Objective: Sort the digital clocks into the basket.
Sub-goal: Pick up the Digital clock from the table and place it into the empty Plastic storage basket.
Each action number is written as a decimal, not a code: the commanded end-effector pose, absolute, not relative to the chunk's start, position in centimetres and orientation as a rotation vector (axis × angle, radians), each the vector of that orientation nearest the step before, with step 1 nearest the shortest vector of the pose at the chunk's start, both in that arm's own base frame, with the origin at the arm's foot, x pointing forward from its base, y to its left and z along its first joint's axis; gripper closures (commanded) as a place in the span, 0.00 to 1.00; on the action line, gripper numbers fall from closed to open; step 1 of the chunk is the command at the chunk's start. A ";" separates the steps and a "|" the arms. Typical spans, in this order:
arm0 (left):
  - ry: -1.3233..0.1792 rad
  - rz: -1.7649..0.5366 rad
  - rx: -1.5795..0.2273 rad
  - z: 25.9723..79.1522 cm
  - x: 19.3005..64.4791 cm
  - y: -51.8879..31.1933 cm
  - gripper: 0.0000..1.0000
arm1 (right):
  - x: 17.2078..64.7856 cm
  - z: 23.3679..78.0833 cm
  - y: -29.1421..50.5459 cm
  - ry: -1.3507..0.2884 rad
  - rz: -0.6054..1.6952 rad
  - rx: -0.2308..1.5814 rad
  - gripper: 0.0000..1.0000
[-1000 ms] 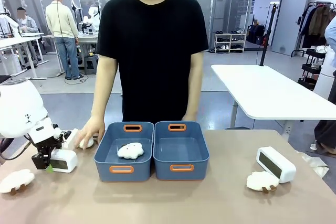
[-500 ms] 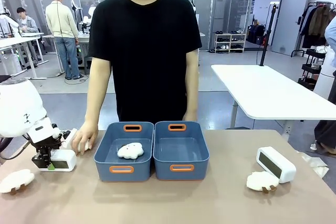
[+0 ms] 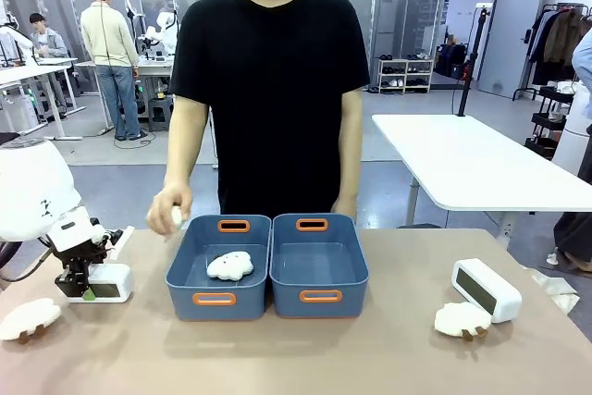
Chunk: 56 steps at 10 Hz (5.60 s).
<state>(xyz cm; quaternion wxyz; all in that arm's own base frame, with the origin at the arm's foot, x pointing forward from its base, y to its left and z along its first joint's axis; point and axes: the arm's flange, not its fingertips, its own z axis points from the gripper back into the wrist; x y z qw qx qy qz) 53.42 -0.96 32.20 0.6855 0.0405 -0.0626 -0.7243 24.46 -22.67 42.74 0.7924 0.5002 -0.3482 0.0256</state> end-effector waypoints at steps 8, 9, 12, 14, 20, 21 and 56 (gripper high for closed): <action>-0.144 -1.624 0.098 32.2 53.5 -1.0 0.98 | 24.5 42.8 -22.9 -0.772 0.071 1.076 0.00; -0.144 -1.624 0.098 32.2 53.5 -1.0 0.98 | 24.5 42.8 -22.9 -0.772 0.071 1.076 0.00; -0.164 -1.623 0.073 34.9 52.5 -0.9 0.48 | 24.5 42.8 -22.9 -0.772 0.071 1.076 0.00; -0.180 -1.625 0.032 40.4 50.3 -1.0 0.48 | 24.5 42.8 -22.9 -0.772 0.071 1.076 0.00; -0.317 -1.644 -0.133 49.1 49.9 -8.0 0.48 | 24.5 42.8 -22.9 -0.772 0.071 1.076 0.00; -0.353 -1.627 -0.145 50.6 50.2 -12.3 0.48 | 24.5 42.8 -22.9 -0.772 0.071 1.076 0.00; -0.826 -0.798 -0.842 46.9 44.7 7.9 0.00 | 24.5 42.8 -22.9 -0.772 0.071 1.076 0.00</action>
